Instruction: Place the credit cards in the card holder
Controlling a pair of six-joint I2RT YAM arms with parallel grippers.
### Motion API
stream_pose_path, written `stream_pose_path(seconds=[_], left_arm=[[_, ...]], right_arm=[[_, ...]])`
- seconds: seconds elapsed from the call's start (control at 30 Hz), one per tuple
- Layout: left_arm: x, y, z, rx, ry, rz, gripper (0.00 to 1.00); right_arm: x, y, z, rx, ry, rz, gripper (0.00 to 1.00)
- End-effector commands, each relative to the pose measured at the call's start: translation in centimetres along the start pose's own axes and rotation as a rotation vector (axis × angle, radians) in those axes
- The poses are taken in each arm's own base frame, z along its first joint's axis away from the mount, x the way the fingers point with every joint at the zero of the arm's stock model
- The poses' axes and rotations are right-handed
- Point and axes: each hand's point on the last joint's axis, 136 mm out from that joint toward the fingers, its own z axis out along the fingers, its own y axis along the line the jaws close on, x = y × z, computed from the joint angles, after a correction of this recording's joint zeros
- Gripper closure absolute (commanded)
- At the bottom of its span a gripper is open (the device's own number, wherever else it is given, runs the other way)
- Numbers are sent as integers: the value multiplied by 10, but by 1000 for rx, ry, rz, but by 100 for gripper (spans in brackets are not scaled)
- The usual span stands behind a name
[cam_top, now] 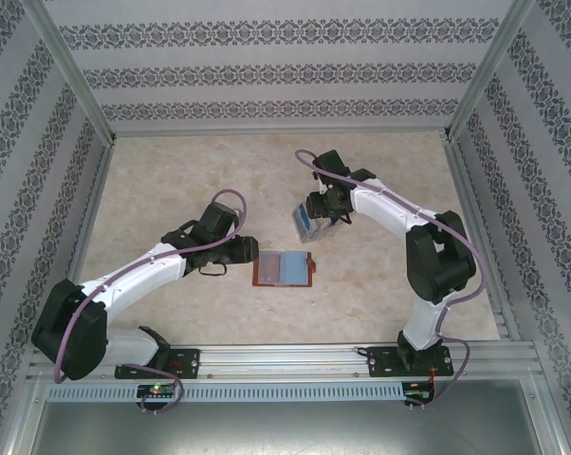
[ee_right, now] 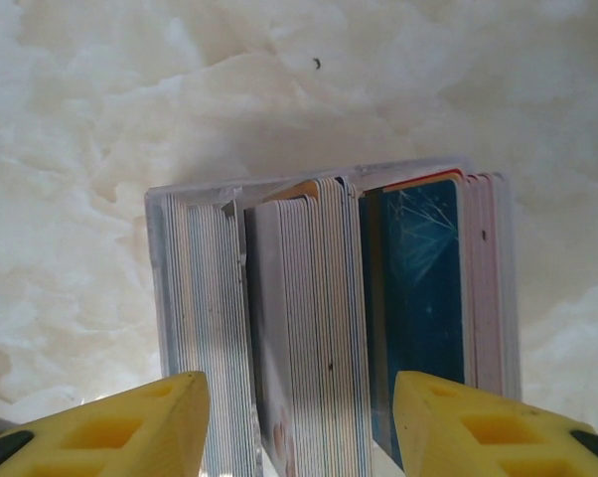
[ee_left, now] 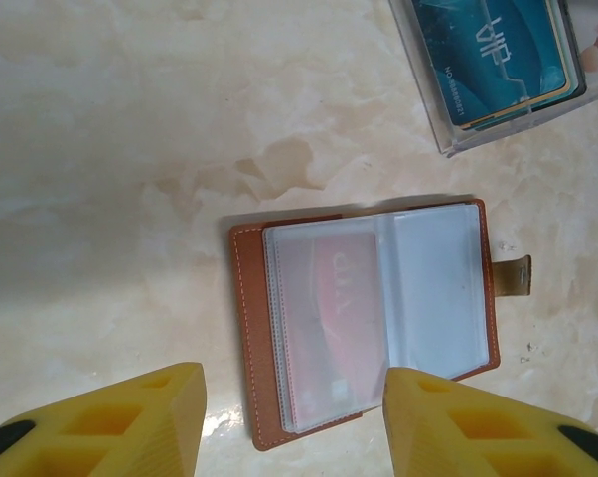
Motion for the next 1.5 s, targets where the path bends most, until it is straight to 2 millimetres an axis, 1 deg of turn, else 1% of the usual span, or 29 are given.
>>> stream_pose_path(seconds=[0.0,0.23,0.33,0.5,0.57,0.67,0.77,0.83,0.93,1.0,1.13,1.27,1.47], left_arm=[[7,7,-1,-18,-1,21,49],[11,9,3,-20,15,21,49],[12,8,2,-17,20,17,49],[12,7,3,-12,26,16,51],[13,7,5,-8,23,9,51],[13,3,7,13,33,6,52],[12,3,7,13,29,-4,52],[11,2,10,25,26,-8,52],[10,-1,11,24,41,-6,53],[11,0,14,26,39,-12,54],[11,-1,17,24,58,-11,56],[13,-1,21,34,59,-20,57],[14,-2,25,40,67,-27,62]], right_arm=[[5,-6,3,57,41,-17,48],[21,-4,13,74,98,-20,47],[24,7,14,17,119,-18,46],[23,18,5,-50,120,-9,47],[21,27,1,-124,120,0,47],[15,34,-9,-243,97,54,47],[8,36,-16,-357,79,103,50],[7,35,-18,-384,75,116,50],[8,39,-18,-434,83,126,51],[8,42,-18,-467,89,135,54],[9,39,-17,-465,85,143,58],[11,33,-16,-442,88,143,73],[14,29,-17,-423,75,123,90]])
